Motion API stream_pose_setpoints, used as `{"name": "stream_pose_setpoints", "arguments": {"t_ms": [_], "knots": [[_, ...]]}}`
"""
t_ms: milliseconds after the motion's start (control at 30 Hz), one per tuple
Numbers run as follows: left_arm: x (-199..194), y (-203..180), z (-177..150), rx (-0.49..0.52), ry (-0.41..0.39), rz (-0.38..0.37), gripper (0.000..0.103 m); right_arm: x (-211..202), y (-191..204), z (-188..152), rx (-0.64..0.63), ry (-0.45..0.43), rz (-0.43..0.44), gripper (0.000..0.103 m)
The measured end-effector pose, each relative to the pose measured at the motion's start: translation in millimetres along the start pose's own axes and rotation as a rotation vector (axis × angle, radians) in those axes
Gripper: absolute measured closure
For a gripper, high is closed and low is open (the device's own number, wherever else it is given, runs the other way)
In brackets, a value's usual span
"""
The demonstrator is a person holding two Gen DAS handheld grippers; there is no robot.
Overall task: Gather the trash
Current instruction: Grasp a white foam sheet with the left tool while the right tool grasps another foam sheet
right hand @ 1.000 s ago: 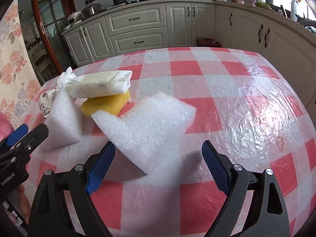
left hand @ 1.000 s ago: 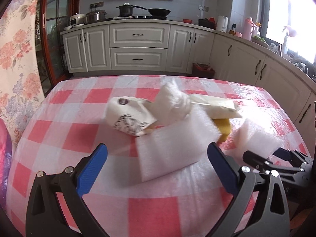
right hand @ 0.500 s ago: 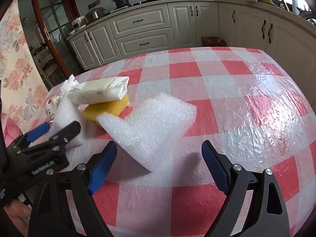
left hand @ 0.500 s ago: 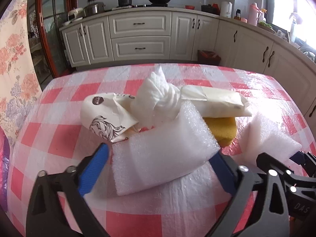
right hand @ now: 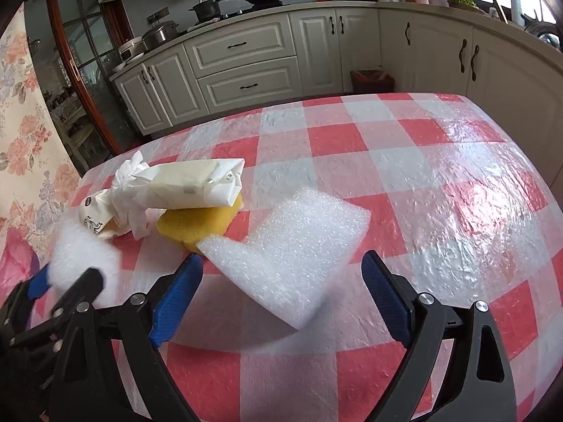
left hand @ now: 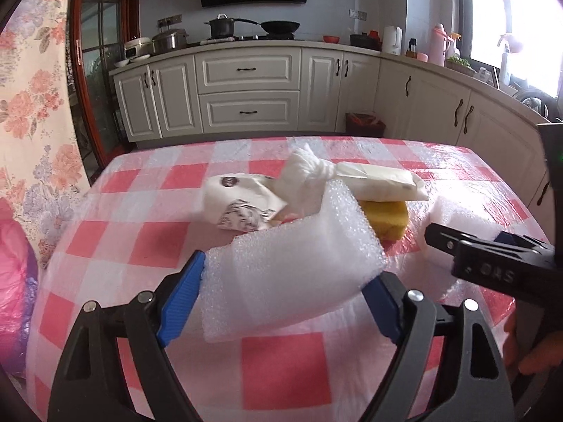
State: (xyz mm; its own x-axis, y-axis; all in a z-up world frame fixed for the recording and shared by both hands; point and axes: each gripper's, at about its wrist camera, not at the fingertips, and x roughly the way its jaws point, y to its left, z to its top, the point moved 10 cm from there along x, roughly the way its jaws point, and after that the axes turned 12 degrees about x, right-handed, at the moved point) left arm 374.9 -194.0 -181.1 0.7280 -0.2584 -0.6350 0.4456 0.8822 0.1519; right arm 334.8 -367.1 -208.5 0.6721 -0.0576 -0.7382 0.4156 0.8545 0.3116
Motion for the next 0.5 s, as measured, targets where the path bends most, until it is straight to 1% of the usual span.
{"name": "stream_pose_setpoints", "arguments": {"t_ms": [67,100,133,167,333,500], "knots": [[-8.5,7.9,-1.6,-0.001,-0.011,0.009,0.021,7.4,0.6,0.2,-0.006,0.006,-0.032,0.017],[-12.7,13.0,-1.7,-0.004,-0.017,0.015,0.021,10.4,-0.6,0.4,-0.004,0.007,-0.048,0.020],[-17.0,18.3,-1.7,-0.010,-0.026,0.023,0.021,11.8,-2.9,0.0,-0.001,0.006,-0.064,0.030],[-20.3,20.9,-2.1,-0.014,-0.031,0.025,0.021,13.6,-4.9,-1.6,0.002,0.015,-0.071,0.031],[-28.7,31.2,-6.2,-0.033,-0.036,0.026,0.021,4.3,-5.8,-11.2,-0.019,0.014,-0.051,0.038],[-38.3,27.6,-13.3,-0.029,-0.042,0.025,0.021,-15.4,-4.2,-30.0,-0.060,0.008,-0.028,0.039]]}}
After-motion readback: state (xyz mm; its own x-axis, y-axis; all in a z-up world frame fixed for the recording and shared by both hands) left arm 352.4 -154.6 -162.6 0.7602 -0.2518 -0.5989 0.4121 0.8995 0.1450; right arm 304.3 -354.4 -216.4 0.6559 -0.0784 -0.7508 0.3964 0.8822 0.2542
